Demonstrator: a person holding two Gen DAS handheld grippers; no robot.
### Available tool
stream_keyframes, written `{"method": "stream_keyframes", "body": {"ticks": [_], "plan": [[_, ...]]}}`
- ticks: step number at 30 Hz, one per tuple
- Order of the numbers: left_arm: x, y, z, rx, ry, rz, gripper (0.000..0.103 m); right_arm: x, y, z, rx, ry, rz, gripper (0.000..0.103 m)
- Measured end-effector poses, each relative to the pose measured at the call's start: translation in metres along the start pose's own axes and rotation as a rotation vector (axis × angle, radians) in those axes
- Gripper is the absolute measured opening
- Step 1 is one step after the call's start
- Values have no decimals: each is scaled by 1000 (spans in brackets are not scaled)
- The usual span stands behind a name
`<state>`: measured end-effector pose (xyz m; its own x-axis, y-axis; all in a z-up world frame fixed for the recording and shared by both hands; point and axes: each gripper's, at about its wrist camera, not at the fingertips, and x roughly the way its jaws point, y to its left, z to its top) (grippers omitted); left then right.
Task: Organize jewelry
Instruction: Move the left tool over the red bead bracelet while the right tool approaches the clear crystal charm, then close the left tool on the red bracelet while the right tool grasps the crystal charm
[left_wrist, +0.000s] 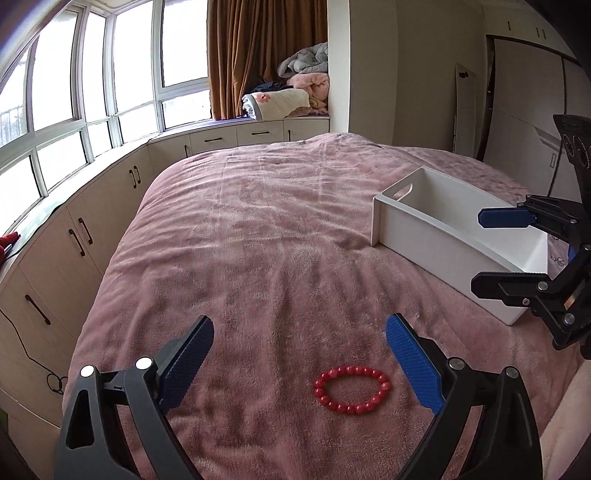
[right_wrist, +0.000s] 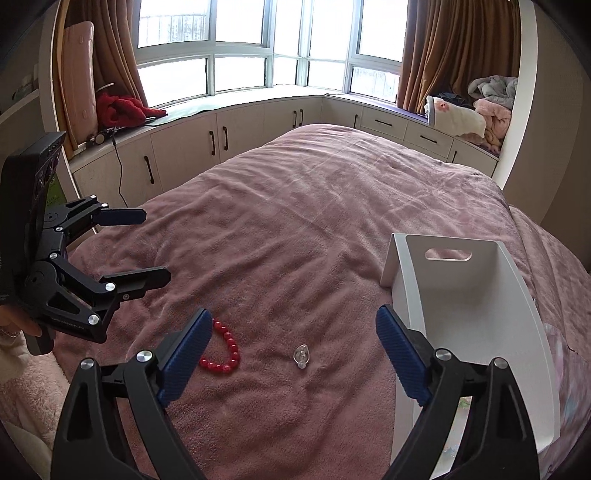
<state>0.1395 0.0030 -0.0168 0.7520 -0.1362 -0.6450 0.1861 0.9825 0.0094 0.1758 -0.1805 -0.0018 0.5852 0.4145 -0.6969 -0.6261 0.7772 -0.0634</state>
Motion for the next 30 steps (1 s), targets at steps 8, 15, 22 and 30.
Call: {"method": "stream_keyframes", "body": {"ticks": [8,15,22,30], "plan": [[23,1,-23,-25,40,-82,85,40,16,-16,-13,100,10,66],[49,-2,-43,-2,106,-131,75,74,21,-32,-3,176,12,61],[75,-8,-55,11,184,-182,63,102,14,-43,46,228,-9,60],[92,-15,-75,30,261,-258,30,122,-3,-58,121,271,13,51]]}}
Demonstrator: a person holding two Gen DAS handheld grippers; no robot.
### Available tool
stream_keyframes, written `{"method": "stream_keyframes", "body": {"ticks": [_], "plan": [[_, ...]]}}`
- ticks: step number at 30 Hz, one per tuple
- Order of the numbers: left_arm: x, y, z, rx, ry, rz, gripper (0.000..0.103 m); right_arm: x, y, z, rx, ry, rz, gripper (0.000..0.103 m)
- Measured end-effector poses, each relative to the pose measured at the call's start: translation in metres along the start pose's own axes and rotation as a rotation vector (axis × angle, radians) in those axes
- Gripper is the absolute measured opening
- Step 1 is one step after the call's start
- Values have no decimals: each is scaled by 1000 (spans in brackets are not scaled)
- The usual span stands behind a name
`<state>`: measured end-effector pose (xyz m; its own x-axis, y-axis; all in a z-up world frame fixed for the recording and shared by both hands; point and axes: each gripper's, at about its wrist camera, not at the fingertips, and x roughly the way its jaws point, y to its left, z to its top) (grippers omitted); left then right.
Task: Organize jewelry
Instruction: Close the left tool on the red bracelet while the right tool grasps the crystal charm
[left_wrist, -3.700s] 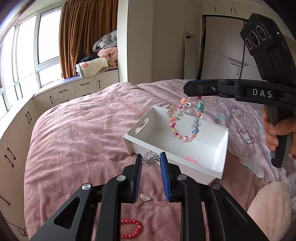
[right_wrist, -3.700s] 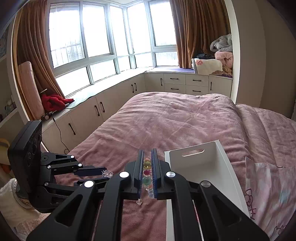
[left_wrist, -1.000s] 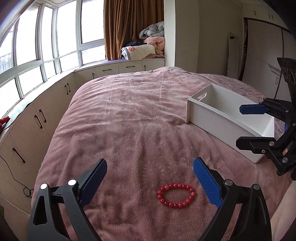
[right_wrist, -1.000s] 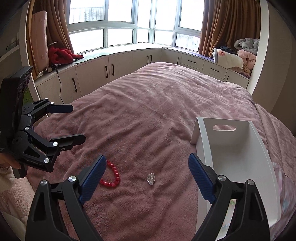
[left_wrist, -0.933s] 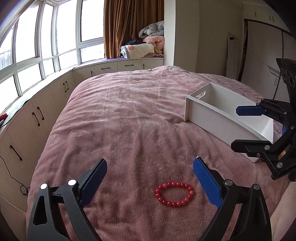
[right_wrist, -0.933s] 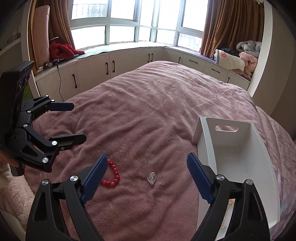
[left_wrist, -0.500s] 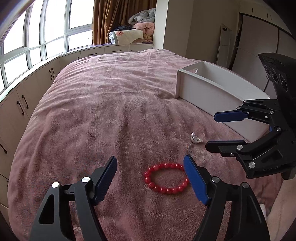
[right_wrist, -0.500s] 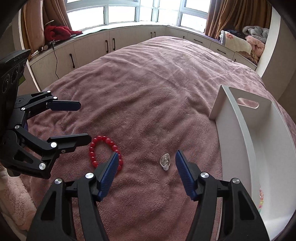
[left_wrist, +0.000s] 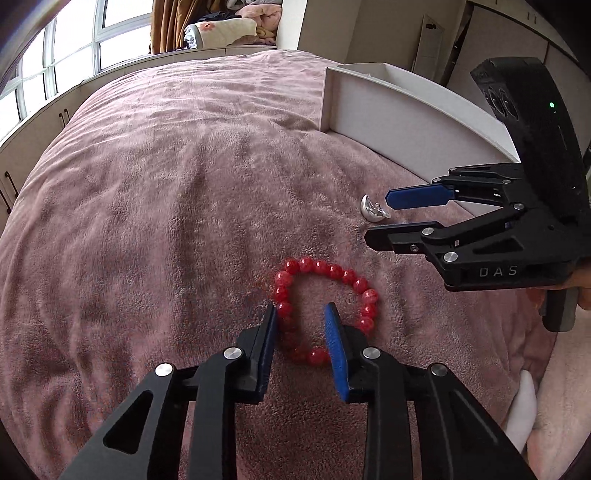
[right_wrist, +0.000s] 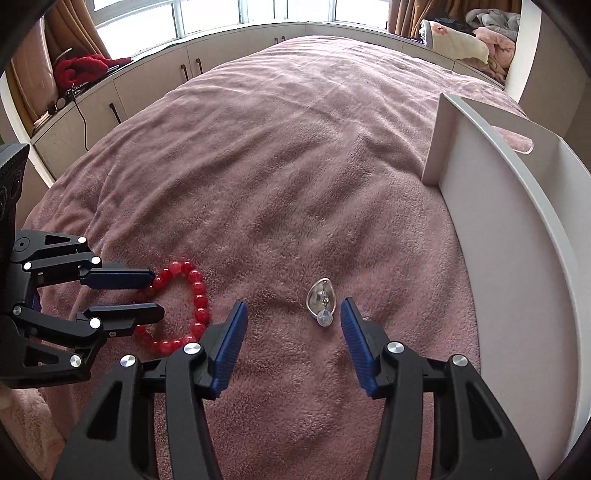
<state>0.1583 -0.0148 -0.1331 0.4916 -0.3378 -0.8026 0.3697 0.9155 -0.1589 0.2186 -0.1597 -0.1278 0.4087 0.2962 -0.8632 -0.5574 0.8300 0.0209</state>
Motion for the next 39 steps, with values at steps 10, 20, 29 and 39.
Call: {"method": "stream_keyframes", "body": {"ticks": [10,20,29,39], "plan": [[-7,6,-3,-26,1,-8,15,9,-18,-8,95,21,96,10],[-11,8,-7,-51,21,3,16,4,-21,-10,124,26,89,19],[-6,3,-10,-63,32,22,34,9,-20,-1,104,6,33,46],[-7,5,-9,-84,25,29,15,7,-19,1,106,-8,73,27]]}}
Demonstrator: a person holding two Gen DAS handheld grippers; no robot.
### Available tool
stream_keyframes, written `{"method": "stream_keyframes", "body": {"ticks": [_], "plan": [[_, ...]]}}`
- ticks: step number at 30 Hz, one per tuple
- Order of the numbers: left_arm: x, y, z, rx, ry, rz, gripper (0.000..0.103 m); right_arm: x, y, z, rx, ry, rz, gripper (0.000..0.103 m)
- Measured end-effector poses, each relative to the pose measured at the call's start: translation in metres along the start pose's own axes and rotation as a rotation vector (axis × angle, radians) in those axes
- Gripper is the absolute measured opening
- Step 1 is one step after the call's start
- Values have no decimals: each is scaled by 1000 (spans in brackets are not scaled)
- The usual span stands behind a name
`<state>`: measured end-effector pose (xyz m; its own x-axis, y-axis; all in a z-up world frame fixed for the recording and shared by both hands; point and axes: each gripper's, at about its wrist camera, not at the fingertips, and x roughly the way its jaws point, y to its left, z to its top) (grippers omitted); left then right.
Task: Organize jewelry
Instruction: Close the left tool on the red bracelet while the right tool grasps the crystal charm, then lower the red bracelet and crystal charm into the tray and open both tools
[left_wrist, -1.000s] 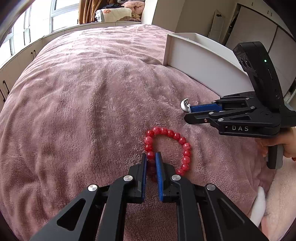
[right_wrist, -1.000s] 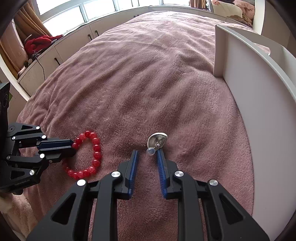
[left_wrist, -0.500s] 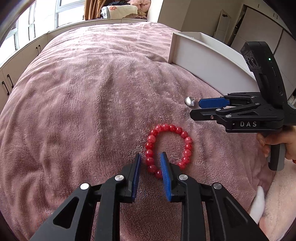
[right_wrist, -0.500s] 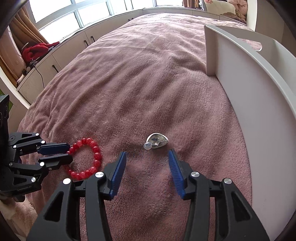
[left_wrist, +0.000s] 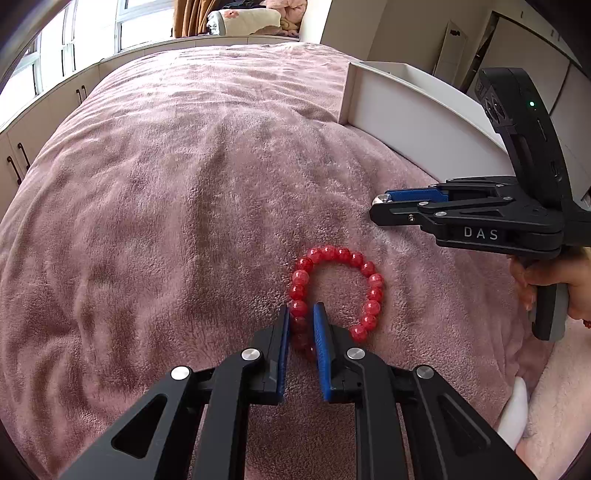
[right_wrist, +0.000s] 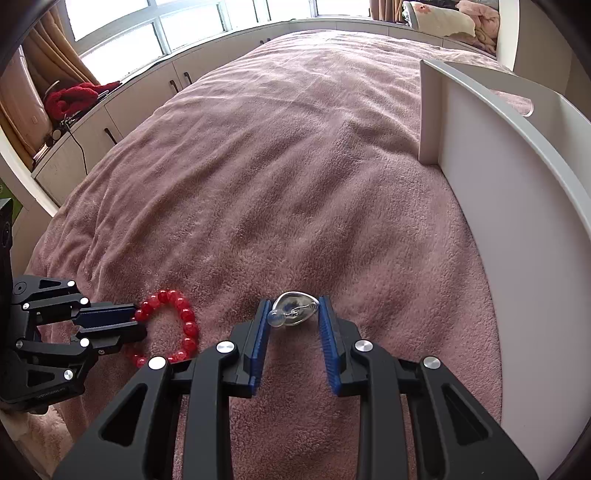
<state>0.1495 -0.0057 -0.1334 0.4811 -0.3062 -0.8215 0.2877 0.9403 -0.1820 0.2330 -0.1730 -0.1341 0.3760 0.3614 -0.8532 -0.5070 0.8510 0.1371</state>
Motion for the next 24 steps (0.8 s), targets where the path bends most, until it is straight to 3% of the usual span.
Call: {"method": "stream_keyframes", "body": {"ticks": [14,24], "plan": [[-65,-21,43,12,-145,-24,15,-78,21,20,-35,-160,40,26],[-127,-61,88,101,-270,-9,15,-161,22,28,-96,-335,-6,26]]}}
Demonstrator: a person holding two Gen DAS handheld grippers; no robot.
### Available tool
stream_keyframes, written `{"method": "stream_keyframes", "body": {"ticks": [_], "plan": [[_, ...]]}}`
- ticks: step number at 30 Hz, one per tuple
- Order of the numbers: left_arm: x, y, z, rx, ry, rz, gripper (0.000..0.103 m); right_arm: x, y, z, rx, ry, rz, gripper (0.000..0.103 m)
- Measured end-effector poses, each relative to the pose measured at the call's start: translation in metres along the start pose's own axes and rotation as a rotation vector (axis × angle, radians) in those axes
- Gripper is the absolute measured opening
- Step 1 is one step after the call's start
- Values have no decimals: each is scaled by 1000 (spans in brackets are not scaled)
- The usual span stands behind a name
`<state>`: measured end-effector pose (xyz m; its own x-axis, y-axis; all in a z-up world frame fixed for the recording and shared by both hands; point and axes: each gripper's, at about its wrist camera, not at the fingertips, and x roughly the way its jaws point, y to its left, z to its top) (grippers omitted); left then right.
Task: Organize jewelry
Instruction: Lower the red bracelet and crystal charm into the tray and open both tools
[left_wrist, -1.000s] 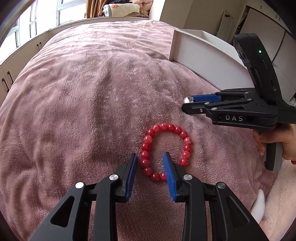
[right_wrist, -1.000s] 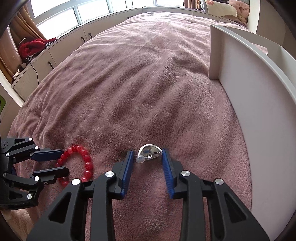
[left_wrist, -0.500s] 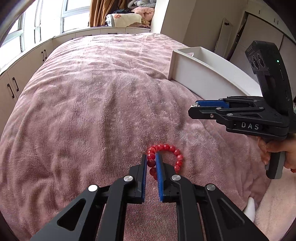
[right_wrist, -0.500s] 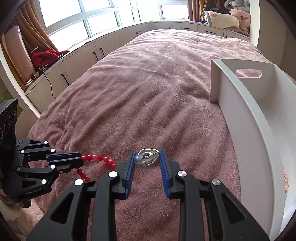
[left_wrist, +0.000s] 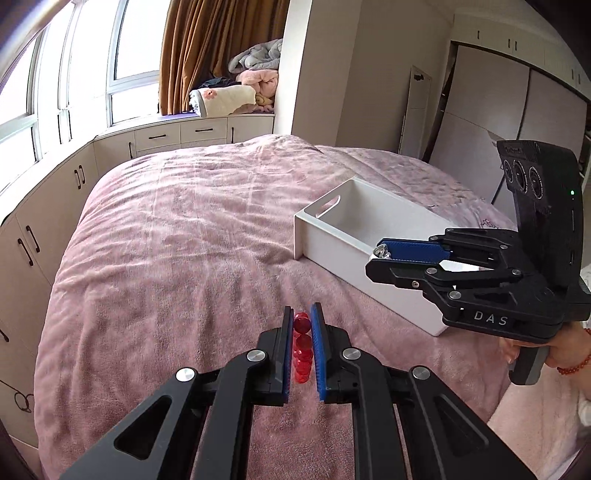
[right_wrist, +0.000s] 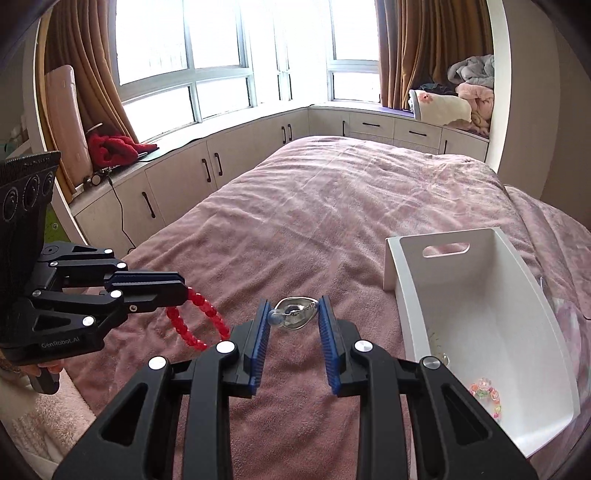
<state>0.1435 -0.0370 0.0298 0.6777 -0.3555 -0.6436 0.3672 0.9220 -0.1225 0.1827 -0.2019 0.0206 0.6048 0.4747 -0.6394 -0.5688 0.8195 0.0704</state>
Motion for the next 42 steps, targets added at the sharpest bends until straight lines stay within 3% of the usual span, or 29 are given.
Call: {"method": "stream_keyframes", "body": {"ticks": [8,18,24,30,42], "plan": [[-4,-31,54,26,-35,-28,15,-66,-27,16,-18,-128,-67,26],[25,-92,109,113,-68,-82,15,-105,-79,7,-6,-159,-170,26],[55,-130,124,128,-57,-134,15,-105,-115,-12,28,-117,-222,26],[94,-144,129,93,-17,-168,15,-95,-140,-33,72,-69,-238,26],[158,-134,124,92,61,-119,15,-61,-161,-50,114,-5,-231,26]]}}
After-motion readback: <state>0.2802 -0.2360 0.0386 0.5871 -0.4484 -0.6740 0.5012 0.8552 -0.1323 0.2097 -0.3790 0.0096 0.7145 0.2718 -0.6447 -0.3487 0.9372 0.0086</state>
